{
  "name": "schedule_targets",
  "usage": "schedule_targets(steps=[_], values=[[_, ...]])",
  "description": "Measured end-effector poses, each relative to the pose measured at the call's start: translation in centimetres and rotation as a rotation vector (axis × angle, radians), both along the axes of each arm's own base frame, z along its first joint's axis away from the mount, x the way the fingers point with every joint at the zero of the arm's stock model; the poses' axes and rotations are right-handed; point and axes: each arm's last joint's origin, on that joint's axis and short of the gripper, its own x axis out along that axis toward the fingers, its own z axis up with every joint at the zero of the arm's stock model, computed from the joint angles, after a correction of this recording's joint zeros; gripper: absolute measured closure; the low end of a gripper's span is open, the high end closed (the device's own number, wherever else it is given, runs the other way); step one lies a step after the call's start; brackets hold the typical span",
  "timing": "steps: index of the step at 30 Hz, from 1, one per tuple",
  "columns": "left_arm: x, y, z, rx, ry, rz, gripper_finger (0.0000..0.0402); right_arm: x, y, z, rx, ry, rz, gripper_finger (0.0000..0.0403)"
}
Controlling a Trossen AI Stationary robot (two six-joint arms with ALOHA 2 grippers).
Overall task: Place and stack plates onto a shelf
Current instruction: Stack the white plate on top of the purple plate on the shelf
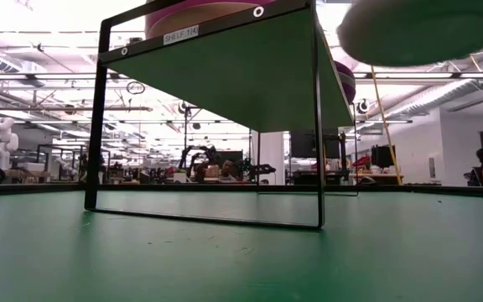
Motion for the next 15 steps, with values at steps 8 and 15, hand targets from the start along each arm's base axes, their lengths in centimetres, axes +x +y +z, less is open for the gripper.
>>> schedule_targets(steps=[8, 15], values=[[0.0, 0.0, 0.0, 0.001, 0.000, -0.001, 0.0218, 2.2, -2.6, 2.2, -0.058, -0.041, 0.060, 0.0403], [0.0, 0.0, 0.0, 0.000, 0.000, 0.000, 0.0218, 4.0, -4.9, 4.1, -0.104, -0.049, 0.113, 0.0403]])
